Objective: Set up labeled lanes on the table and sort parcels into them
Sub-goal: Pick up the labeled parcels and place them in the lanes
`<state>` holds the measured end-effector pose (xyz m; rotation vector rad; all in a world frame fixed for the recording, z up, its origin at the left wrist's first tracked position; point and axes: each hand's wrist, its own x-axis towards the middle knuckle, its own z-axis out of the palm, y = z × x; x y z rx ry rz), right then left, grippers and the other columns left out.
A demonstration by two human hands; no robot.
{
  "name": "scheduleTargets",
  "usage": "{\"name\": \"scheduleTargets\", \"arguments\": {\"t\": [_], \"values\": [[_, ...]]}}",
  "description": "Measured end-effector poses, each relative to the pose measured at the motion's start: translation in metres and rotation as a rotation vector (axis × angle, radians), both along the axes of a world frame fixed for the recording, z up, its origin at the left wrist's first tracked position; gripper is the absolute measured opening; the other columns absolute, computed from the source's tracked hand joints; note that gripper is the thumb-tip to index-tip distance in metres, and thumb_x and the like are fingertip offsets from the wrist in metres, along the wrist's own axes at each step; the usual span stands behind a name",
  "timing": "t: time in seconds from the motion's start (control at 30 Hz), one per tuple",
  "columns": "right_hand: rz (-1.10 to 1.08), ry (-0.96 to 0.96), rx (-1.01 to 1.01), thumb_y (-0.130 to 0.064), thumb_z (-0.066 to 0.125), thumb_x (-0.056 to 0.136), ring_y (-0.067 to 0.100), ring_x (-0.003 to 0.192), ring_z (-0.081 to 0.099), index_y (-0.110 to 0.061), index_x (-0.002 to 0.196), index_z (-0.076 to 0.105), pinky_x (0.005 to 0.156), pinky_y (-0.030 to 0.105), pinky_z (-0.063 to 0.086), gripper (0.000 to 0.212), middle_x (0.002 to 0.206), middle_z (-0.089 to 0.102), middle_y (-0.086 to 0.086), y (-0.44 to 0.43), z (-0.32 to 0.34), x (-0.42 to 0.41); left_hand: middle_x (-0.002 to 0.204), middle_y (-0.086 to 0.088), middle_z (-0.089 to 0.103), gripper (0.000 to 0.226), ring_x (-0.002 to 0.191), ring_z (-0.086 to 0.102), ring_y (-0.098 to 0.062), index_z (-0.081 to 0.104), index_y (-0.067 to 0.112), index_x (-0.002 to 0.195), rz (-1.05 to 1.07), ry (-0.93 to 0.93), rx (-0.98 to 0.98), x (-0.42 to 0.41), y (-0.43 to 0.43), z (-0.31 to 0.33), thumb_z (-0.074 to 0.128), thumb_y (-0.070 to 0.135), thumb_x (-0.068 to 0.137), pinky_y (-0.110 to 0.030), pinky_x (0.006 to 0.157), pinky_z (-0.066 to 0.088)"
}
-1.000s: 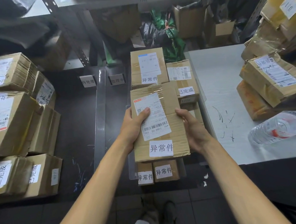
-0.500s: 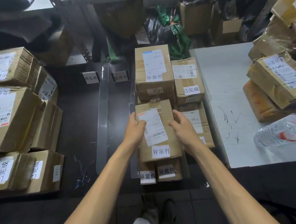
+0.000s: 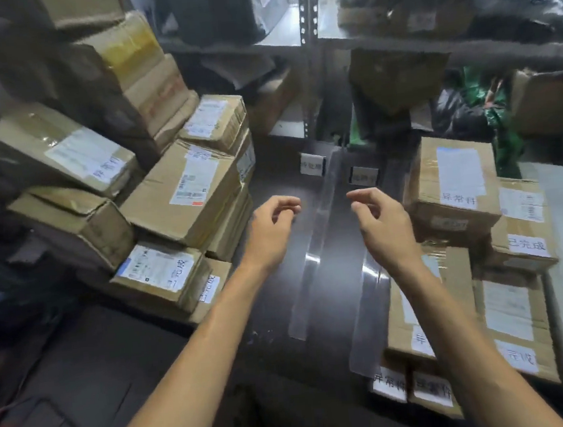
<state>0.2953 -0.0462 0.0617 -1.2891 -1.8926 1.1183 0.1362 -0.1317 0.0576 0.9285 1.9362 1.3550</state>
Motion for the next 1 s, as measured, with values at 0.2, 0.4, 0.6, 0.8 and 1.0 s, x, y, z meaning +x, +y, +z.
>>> {"name": "scheduleTargets", "arguments": {"t": [0.2, 0.4, 0.6, 0.8, 1.0], "values": [[0.078, -0.028, 0.064, -0.016, 0.055, 0.101, 0.017, 0.113, 0.063, -0.016, 0.122, 0.070, 0.097, 0.028, 0.045, 0.026, 0.119, 0.070, -0.001, -0.014, 0.013, -0.122, 0.093, 0.003, 0.072, 0.028, 0.088, 0.067, -0.015, 0.068, 0.029, 0.093, 0.148, 0.009, 0.074, -0.144, -0.050, 0.019, 0.048, 0.009, 0.096, -0.029, 0.082, 0.052], [0.161, -0.068, 0.052, -0.015, 0.055, 0.100, 0.017, 0.116, 0.062, -0.016, 0.121, 0.070, 0.096, 0.030, 0.046, 0.026, 0.124, 0.070, 0.000, -0.039, 0.009, -0.232, 0.098, 0.002, 0.073, 0.024, 0.103, 0.068, -0.019, 0.066, 0.029, 0.095, 0.193, 0.006, 0.045, -0.240, -0.077, 0.020, 0.046, 0.025, 0.083, -0.033, 0.092, 0.053], [0.213, -0.141, 0.011, -0.019, 0.053, 0.098, 0.016, 0.112, 0.061, -0.020, 0.122, 0.070, 0.096, 0.034, 0.047, 0.029, 0.127, 0.067, -0.004, -0.053, -0.003, -0.291, 0.113, 0.003, 0.071, 0.028, 0.112, 0.064, -0.012, 0.069, 0.015, 0.117, 0.042, 0.044, -0.027, -0.264, -0.066, 0.011, 0.050, 0.009, 0.097, -0.027, 0.102, 0.048], [0.203, -0.174, 0.018, -0.018, 0.054, 0.098, 0.008, 0.109, 0.055, -0.019, 0.122, 0.070, 0.094, 0.031, 0.046, 0.029, 0.130, 0.067, -0.001, -0.046, -0.007, -0.309, 0.129, 0.002, 0.065, 0.029, 0.122, 0.058, -0.014, 0.064, 0.020, 0.124, -0.020, 0.031, -0.147, -0.274, -0.042, 0.009, 0.048, 0.019, 0.101, -0.034, 0.104, 0.046], [0.212, -0.216, 0.036, -0.018, 0.054, 0.099, 0.008, 0.110, 0.053, -0.016, 0.125, 0.069, 0.089, 0.027, 0.040, 0.030, 0.135, 0.064, 0.000, -0.026, -0.016, -0.307, 0.140, -0.002, 0.058, 0.037, 0.132, 0.049, -0.025, 0.056, 0.021, 0.137, -0.020, 0.117, -0.321, -0.277, -0.014, 0.001, 0.045, 0.026, 0.101, -0.046, 0.108, 0.043]]}}
